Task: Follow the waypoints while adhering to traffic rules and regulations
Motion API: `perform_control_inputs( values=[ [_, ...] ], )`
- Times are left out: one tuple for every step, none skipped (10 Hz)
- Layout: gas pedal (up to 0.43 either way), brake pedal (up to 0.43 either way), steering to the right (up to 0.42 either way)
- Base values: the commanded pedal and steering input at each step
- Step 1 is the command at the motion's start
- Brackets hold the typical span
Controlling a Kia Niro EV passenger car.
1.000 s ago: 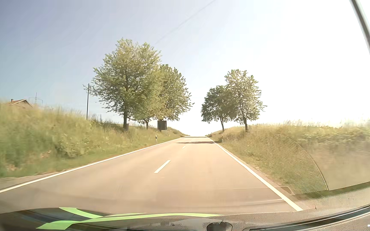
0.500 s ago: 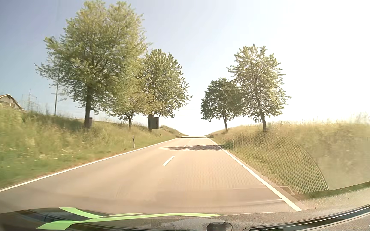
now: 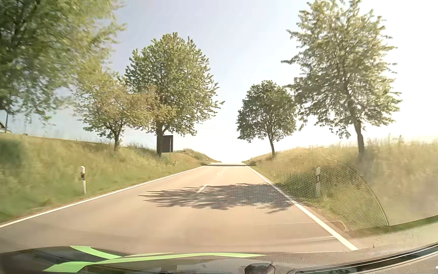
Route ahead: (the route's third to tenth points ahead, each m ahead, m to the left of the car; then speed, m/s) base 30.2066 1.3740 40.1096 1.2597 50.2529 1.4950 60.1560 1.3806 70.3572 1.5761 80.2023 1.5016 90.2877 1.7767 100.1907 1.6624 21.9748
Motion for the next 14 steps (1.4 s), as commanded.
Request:
perform_control_inputs(
  values=[
    [0.378,0.000,-0.002],
    [0.370,0.000,-0.003],
    [0.370,0.000,-0.005],
    [0.350,0.000,-0.006],
    [0.350,0.000,-0.006],
    [0.350,0.000,-0.006],
    [0.358,0.000,-0.006],
    [0.370,0.000,-0.006],
    [0.390,0.000,-0.006],
    [0.409,0.000,-0.006],
    [0.409,0.000,-0.006],
    [0.421,0.000,-0.005],
    [0.421,0.000,-0.005],
    [0.421,0.000,-0.005]
  ],
)
